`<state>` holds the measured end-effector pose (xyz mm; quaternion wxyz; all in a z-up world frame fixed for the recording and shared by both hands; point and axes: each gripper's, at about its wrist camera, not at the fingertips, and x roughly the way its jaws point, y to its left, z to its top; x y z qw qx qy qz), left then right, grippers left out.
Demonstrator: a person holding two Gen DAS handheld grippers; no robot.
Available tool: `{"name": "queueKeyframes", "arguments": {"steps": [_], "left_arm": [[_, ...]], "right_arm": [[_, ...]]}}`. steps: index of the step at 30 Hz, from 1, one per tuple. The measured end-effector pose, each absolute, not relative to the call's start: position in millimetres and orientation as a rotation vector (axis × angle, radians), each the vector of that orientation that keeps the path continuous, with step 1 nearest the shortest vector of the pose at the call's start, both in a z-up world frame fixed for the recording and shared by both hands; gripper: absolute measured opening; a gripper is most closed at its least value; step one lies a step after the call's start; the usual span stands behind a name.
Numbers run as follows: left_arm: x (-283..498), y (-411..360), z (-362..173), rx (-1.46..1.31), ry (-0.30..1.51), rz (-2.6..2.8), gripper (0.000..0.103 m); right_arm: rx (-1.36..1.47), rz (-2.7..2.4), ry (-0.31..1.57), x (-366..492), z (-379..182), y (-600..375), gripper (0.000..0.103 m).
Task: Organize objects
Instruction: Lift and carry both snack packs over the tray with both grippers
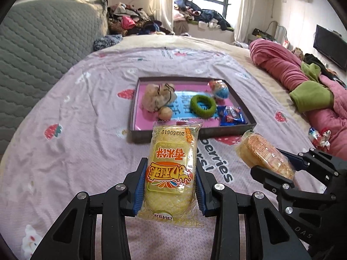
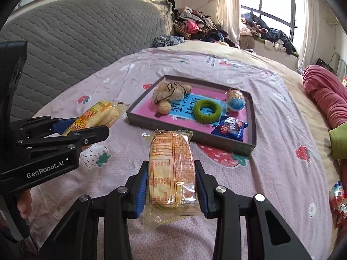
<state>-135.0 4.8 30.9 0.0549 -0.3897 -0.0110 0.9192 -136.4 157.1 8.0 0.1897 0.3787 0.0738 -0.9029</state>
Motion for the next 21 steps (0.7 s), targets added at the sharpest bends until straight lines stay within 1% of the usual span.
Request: {"name": "queueKeyframes", "arguments": {"steps": [7, 12, 21], "left_arm": [[-133, 9, 51, -1.147, 0.005, 2.804, 0.040], [-138, 11, 71, -1.110, -0.002, 2.806, 0.040], [-162, 18, 118, -1.006, 0.035, 2.850, 0.040]], "right_arm": [[1.013, -2.572, 0.195, -131, 32, 164, 0.039], [0.967, -2.599, 0.192, -134, 52, 167, 0.039], [0.847, -2.651, 0.196, -150, 104, 167, 0.039]]}}
